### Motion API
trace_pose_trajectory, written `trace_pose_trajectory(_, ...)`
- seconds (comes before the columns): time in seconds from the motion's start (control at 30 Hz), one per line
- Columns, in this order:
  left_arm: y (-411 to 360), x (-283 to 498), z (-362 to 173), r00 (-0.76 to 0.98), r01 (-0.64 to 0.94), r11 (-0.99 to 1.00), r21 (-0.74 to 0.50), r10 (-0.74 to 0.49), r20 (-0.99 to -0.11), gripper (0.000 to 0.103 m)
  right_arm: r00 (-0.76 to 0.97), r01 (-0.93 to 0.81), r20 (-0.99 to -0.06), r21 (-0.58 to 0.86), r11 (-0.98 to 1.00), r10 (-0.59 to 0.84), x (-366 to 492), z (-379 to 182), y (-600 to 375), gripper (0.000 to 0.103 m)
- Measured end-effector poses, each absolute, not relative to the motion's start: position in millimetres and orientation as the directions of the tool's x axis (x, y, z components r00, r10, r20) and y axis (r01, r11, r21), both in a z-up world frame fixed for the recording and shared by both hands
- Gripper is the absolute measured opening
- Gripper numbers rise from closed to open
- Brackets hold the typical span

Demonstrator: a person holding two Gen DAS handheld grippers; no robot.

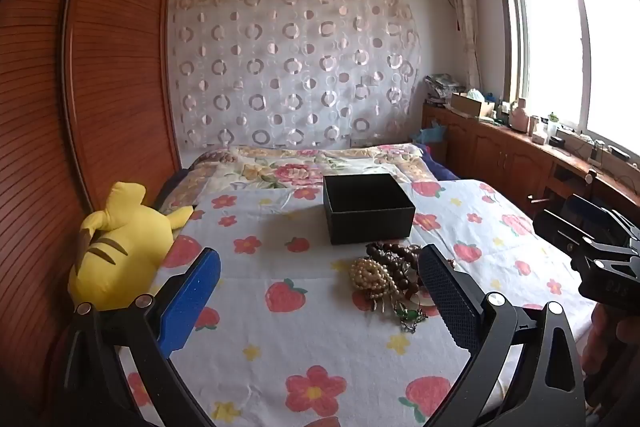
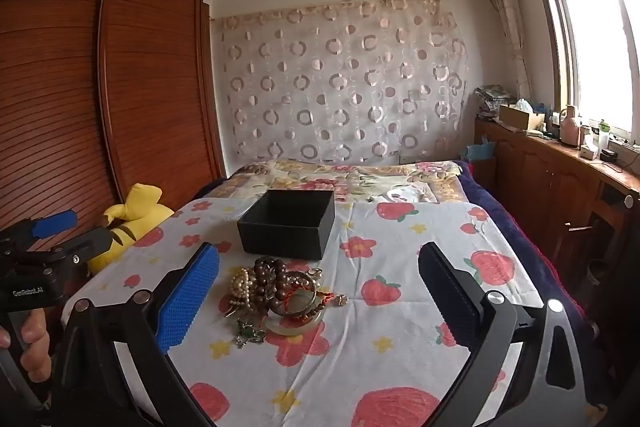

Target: Organize jewelry

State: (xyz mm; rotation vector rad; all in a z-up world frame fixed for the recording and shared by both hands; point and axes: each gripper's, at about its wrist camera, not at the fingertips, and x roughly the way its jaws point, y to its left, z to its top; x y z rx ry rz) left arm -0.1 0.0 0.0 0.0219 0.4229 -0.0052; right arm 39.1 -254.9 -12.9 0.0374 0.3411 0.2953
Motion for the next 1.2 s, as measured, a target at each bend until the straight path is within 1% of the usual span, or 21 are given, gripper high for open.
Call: trace_pose_trajectory(1.2, 0.4, -0.5, 0.2, 0.915, 0.009, 1.000, 0.013, -0.003, -0.403, 0.096, 0.899, -0.281, -0.325, 0.089, 0.956, 0.294, 36.6, -11.9, -253.2, 0.101)
